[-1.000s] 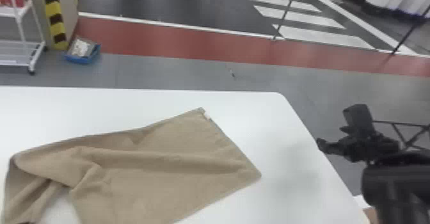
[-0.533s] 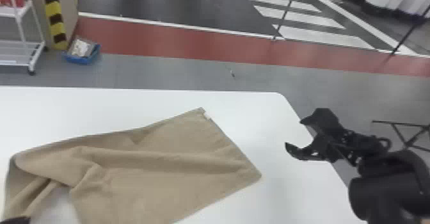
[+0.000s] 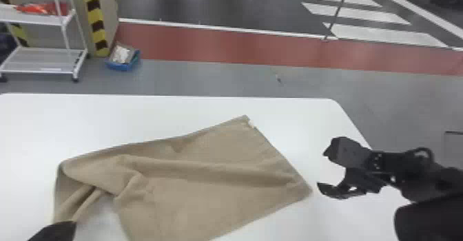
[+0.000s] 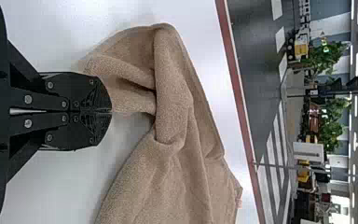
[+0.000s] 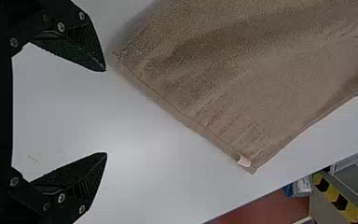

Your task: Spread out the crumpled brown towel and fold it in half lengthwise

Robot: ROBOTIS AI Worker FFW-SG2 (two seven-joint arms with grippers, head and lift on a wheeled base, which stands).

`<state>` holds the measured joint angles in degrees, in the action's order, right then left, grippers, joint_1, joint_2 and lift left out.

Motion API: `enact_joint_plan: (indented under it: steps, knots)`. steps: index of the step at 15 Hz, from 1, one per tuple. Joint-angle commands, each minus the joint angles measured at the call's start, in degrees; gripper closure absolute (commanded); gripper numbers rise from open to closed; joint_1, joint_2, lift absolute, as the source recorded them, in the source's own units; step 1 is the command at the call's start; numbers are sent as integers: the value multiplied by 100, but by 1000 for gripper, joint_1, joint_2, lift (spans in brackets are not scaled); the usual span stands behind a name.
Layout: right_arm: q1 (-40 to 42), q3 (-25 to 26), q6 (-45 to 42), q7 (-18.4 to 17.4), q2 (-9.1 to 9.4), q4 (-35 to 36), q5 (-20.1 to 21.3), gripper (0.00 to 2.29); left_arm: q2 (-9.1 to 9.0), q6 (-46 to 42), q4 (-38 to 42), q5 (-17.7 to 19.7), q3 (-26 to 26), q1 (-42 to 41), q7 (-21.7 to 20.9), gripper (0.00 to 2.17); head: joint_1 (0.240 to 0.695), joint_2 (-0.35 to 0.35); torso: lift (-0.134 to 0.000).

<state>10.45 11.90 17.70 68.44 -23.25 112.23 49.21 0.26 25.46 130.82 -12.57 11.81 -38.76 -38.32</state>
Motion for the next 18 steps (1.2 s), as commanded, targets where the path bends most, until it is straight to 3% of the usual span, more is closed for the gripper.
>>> enact_joint_plan:
  steps: [1,4,12,15,17,18]
  knots:
    - [-16,-294,54,99,-74,-79,291,286,-41,17,13,0,-3,-18,0,1234,695,-214,-124]
    - [-25,-575,71,213,-162,-176,520,286,-41,-1,13,0,-12,-27,0,1234,695,-202,-124]
    - [-236,-970,71,301,-109,-404,713,481,-41,-1,5,0,-30,-35,0,1234,695,-178,-124]
    - [-289,-997,71,407,-100,-430,713,913,-41,-18,-4,0,-21,-44,0,1234,695,-168,-124]
    - [-297,-970,54,477,-109,-430,669,1342,-41,-36,5,9,-12,-44,0,1234,695,-165,-124]
    - [-289,-918,36,477,-118,-422,643,1420,-41,-53,5,18,6,-44,0,1234,695,-163,-124]
